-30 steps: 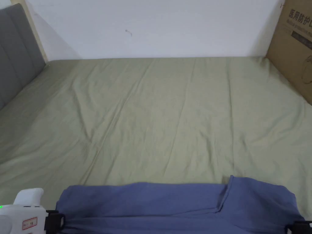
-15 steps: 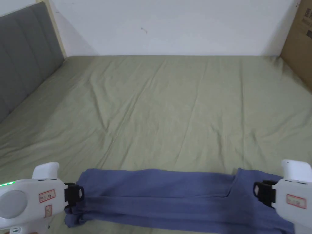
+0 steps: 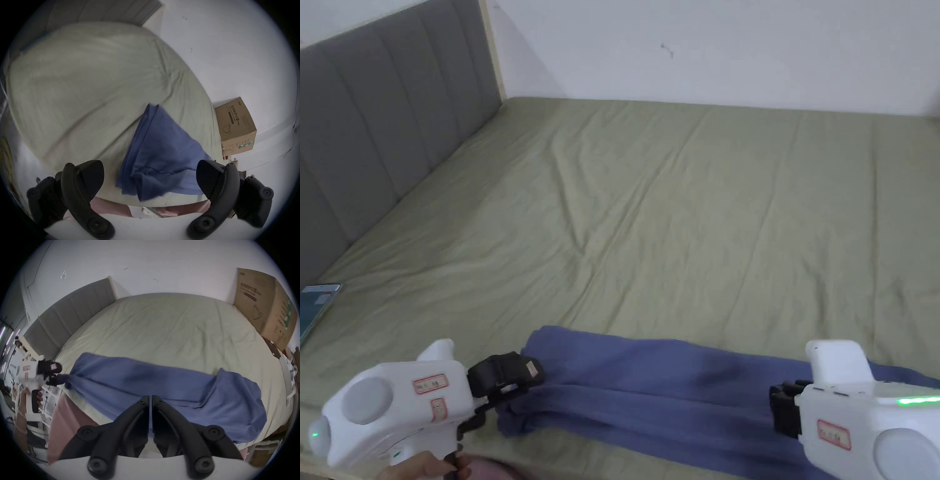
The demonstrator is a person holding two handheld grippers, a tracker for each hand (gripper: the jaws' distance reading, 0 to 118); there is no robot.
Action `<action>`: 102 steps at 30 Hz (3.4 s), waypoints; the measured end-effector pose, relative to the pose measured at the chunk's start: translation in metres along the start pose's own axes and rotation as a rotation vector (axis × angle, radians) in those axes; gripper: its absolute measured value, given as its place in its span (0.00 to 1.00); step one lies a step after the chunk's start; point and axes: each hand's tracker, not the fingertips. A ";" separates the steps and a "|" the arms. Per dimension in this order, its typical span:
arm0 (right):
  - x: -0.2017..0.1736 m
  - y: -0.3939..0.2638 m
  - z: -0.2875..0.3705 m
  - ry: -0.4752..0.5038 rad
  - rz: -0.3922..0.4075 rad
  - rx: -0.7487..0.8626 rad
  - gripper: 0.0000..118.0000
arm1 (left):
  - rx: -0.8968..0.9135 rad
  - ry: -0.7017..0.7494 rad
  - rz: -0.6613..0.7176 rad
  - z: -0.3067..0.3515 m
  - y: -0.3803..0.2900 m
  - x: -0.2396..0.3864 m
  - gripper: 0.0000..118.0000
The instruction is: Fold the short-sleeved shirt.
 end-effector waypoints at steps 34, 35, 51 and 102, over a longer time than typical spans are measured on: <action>0.112 -0.047 0.050 -0.198 -0.264 0.066 0.04 | -0.224 -0.276 -0.788 -0.094 -0.132 0.317 0.20; 0.118 -0.052 0.050 -0.207 -0.291 0.057 0.04 | -0.267 -0.283 -0.790 -0.114 -0.142 0.315 0.41; 0.141 -0.067 0.059 -0.234 -0.361 0.100 0.04 | -0.238 -0.147 -0.449 -0.120 -0.105 0.242 0.00; 0.084 -0.039 0.028 -0.127 -0.263 -0.028 0.04 | -0.414 -0.350 -0.088 -0.135 -0.057 0.108 0.08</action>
